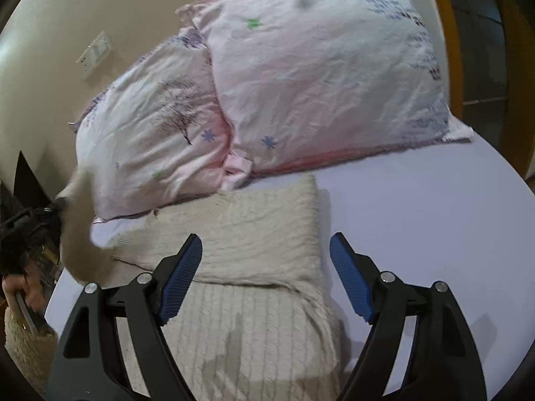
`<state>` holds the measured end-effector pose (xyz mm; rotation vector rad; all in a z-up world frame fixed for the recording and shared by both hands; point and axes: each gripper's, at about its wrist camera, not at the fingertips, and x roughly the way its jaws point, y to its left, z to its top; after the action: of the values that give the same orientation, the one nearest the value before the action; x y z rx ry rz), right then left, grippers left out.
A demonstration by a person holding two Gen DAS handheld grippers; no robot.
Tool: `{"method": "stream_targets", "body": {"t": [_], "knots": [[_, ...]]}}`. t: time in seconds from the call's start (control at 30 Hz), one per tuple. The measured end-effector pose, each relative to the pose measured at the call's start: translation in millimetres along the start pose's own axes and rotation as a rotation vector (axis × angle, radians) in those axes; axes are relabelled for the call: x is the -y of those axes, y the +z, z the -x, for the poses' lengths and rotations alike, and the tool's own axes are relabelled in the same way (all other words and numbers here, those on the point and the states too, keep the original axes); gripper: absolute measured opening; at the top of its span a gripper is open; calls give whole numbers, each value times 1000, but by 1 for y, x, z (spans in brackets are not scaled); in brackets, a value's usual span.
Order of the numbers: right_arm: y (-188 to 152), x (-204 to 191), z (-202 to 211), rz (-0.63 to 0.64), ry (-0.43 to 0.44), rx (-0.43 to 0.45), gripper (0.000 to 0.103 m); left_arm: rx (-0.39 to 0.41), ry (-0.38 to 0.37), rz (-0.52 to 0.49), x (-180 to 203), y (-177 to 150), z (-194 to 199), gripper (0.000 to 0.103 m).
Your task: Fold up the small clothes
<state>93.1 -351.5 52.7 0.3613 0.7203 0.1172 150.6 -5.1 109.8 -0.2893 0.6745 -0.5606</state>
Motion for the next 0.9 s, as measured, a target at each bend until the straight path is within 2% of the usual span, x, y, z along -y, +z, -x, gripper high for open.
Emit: {"method": "stream_targets", "body": {"t": [0.03,0.1,0.17,0.23,0.27,0.3,0.33,0.37,0.4,0.47,0.53,0.63,0.73,0.8,0.9], "knots": [[-2,4,-1,-6,-9,-12,79,-105,-23,-89,29,-14,-34,7],[-7,13,1,-30,-19,-38,79,-250,-19,-199,62,-41,-74,7],[-12,24,12,-49,-9,-43,79,-279,-27,-224,65,-54,-73,7],[-18,36,28,-49,-11,-43,83,-261,-22,-221,57,-58,-54,7],[-21,41,36,-48,-4,-46,84,-237,-14,-206,47,-59,-34,12],[-28,47,45,-52,19,-58,84,-211,-9,-183,35,-61,-13,19],[-33,53,53,-59,48,-73,84,-194,-11,-169,28,-64,2,44],[-40,58,60,-71,87,-91,84,-148,-10,-144,14,-70,35,67],[-51,65,70,-91,147,-116,84,-121,-11,-135,11,-76,53,73],[-72,73,84,-128,253,-169,84,-76,-18,-98,-10,-98,106,76],[-96,80,97,-165,357,-231,84,-69,-31,-42,-27,-124,146,79],[-132,85,114,-183,417,-318,84,-81,-45,52,-55,-172,188,79],[-161,91,119,-230,438,-400,76,-108,-44,144,-78,-213,203,79],[-175,94,111,-283,450,-452,75,-134,-59,218,-93,-239,197,79],[-193,98,91,-344,450,-514,67,-158,-84,295,-107,-263,179,79]]}}
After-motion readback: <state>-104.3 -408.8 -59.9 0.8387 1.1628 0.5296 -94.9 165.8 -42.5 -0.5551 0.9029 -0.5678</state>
